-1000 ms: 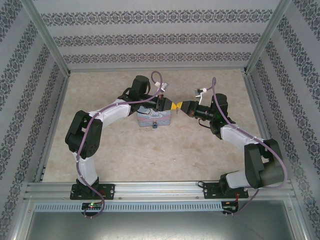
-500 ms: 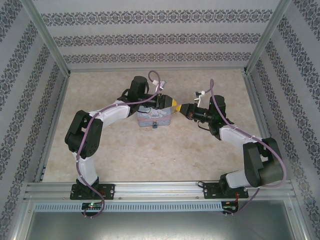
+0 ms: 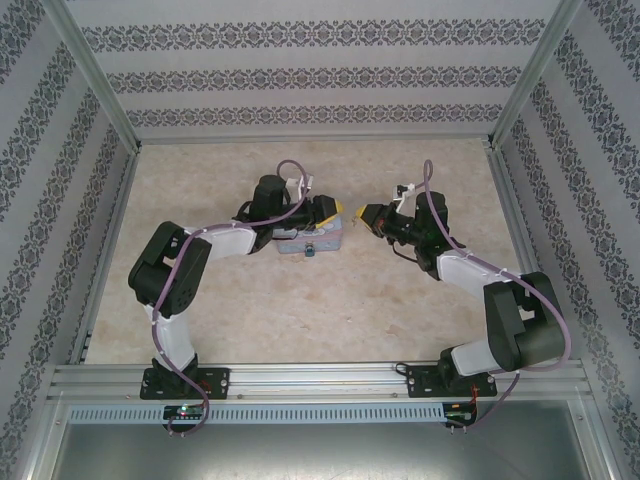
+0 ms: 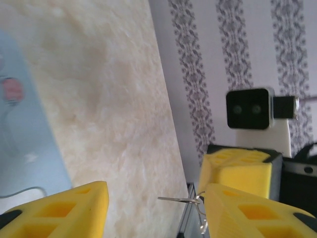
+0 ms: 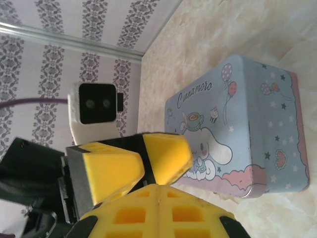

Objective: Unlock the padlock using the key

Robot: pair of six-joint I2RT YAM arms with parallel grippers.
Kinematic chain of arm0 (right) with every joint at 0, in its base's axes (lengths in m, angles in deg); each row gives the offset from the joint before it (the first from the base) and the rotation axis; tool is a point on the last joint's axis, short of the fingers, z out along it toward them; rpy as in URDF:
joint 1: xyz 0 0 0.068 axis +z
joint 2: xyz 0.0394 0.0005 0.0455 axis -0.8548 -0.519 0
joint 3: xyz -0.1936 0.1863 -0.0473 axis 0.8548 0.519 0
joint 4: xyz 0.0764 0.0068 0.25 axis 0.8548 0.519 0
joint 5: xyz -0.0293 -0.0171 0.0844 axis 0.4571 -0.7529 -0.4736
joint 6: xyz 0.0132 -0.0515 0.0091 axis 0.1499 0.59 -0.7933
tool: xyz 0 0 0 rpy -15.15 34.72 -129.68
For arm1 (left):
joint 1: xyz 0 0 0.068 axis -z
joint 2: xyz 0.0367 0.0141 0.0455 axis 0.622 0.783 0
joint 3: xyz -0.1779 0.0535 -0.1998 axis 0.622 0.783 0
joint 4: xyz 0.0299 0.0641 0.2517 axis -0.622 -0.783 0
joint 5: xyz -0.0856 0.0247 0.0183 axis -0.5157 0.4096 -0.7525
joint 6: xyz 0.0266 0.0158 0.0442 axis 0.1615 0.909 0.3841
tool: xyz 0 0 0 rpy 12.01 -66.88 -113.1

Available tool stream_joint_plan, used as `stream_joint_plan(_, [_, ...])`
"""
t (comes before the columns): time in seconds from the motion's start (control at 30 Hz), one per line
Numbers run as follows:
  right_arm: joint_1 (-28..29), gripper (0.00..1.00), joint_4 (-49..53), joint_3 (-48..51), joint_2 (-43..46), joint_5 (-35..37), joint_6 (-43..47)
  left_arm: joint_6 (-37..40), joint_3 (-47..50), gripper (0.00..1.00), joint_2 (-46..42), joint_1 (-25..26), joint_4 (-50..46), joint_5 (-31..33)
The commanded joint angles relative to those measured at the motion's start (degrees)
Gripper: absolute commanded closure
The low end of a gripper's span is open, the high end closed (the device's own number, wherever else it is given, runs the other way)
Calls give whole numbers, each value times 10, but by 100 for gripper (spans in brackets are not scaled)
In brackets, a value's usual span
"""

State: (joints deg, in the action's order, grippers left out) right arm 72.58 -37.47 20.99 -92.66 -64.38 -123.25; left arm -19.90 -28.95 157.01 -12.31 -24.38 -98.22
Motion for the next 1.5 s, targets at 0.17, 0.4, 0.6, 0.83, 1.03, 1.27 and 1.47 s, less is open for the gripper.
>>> stream_joint_plan(0.17, [47,100,-11,-27,-10,119,-64,-199,52,46,-22,27,198,157])
stream_joint_plan(0.4, [61,100,-13,-37,-21,147,-74,-269,67,47,1,55,264,223])
stream_joint_plan(0.6, [61,100,-15,-35,-22,154,-76,-273,71,50,2,66,260,241])
stream_joint_plan(0.83, [60,100,-20,-34,-22,157,-79,-268,87,51,-5,75,236,260])
stream_joint_plan(1.03, [61,100,-21,-35,-22,155,-80,-266,83,52,-4,79,230,260])
stream_joint_plan(1.27, [62,100,-24,-35,-21,154,-81,-270,69,56,1,85,230,258])
stream_joint_plan(1.47, [62,100,-24,-34,-22,152,-81,-273,64,59,4,89,230,261])
